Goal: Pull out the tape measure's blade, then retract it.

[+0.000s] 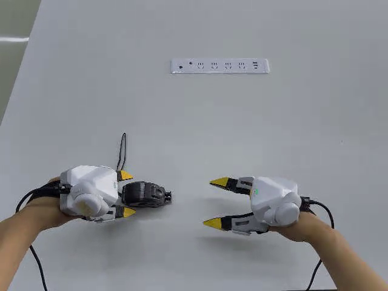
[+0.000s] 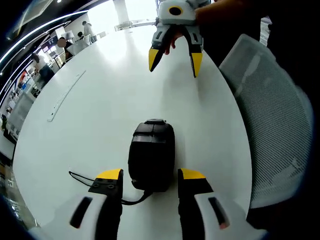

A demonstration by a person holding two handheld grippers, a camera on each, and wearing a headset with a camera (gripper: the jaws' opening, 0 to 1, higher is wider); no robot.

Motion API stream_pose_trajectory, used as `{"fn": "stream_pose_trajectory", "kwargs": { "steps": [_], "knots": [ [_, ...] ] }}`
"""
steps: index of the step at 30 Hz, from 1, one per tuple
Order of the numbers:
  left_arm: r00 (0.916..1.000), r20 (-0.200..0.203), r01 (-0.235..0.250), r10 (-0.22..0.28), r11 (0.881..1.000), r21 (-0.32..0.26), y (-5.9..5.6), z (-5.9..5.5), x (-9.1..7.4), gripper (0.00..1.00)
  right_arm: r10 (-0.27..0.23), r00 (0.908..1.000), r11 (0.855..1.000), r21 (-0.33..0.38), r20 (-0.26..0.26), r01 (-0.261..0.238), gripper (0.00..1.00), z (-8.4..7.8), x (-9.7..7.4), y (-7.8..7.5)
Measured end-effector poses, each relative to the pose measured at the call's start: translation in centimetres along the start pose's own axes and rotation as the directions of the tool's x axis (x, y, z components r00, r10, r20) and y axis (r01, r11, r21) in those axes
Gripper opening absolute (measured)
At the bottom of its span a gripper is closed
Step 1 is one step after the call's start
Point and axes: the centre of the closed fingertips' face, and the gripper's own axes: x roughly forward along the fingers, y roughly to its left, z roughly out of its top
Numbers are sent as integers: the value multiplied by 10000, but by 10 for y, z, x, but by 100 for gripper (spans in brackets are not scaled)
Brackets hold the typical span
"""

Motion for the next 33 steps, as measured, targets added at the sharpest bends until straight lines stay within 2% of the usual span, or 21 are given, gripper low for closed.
{"fn": "stream_pose_trajectory", "kwargs": {
  "steps": [4, 10, 19, 23, 33],
  "knots": [
    [9999, -93, 128, -127, 9998, 120, 0, -2, 3, 38, 210, 9997, 9997, -108, -127, -211, 48, 1, 9, 0],
    [9990, -248, 378, -370, 9988, 312, 0, -3, 5, 34, 778, 9962, 9950, -592, -398, -801, 45, -2, 28, 5],
    [9974, -283, 675, -662, 9965, 502, -2, -2, 10, 31, 1051, 9930, 9901, -879, -531, -1095, 40, -5, 50, 3],
    [9971, -381, 673, -654, 9964, 521, -2, -2, 9, 30, 1105, 9905, 9827, -1398, -819, -1212, 37, -8, 62, 1],
    [9977, -198, 658, -655, 9977, 135, -3, 0, 6, 29, 1272, 9900, 9839, -1184, -608, -1336, 25, -1, 85, 0]
  ]
}}
